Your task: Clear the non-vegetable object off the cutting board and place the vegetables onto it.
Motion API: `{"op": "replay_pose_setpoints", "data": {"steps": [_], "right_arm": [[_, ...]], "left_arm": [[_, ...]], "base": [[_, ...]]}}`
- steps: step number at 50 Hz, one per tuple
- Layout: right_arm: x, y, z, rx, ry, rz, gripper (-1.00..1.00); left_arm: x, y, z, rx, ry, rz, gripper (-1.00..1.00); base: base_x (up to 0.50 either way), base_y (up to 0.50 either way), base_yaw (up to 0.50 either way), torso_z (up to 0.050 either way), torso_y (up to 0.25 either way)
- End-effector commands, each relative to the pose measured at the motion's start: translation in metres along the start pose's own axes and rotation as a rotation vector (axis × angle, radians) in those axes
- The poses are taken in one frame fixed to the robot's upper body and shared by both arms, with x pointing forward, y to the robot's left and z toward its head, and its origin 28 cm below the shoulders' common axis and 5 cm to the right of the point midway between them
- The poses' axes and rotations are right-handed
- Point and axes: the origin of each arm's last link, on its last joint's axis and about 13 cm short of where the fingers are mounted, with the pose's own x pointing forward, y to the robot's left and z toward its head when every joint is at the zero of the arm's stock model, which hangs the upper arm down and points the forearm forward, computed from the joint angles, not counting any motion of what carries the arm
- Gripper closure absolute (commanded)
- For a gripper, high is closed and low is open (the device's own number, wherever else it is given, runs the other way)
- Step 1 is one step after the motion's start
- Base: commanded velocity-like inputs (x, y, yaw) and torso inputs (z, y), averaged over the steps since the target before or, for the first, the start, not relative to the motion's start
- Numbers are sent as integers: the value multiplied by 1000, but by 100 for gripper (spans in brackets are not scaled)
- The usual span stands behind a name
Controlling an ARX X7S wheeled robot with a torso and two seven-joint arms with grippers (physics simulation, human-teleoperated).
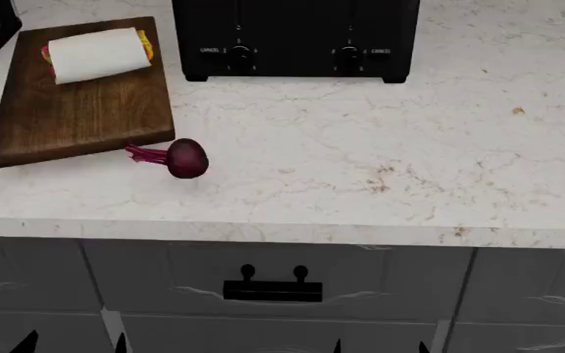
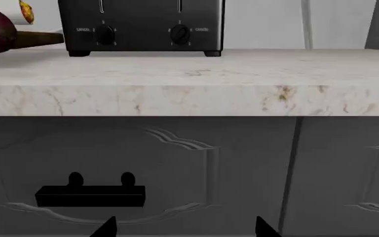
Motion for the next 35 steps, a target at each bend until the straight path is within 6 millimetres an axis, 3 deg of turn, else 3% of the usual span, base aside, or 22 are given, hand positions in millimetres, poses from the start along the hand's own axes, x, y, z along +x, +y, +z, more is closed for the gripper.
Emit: {"op": "replay_pose_setpoints", "data": {"steps": [1, 20, 35], "right_arm": [[0, 0, 0, 0, 0, 0, -100], [1, 0, -1, 1, 4, -2, -100], [1, 1, -1, -10, 11, 0, -100]], "left_arm": [[0, 2, 0, 0, 0, 11, -100], [-3, 1, 2, -37, -20, -4, -100], [-3, 2, 3, -31, -24, -5, -100]], "base": [[0, 0, 0, 0, 0], [0, 0, 0, 0, 0], [0, 496, 0, 0, 0]]}}
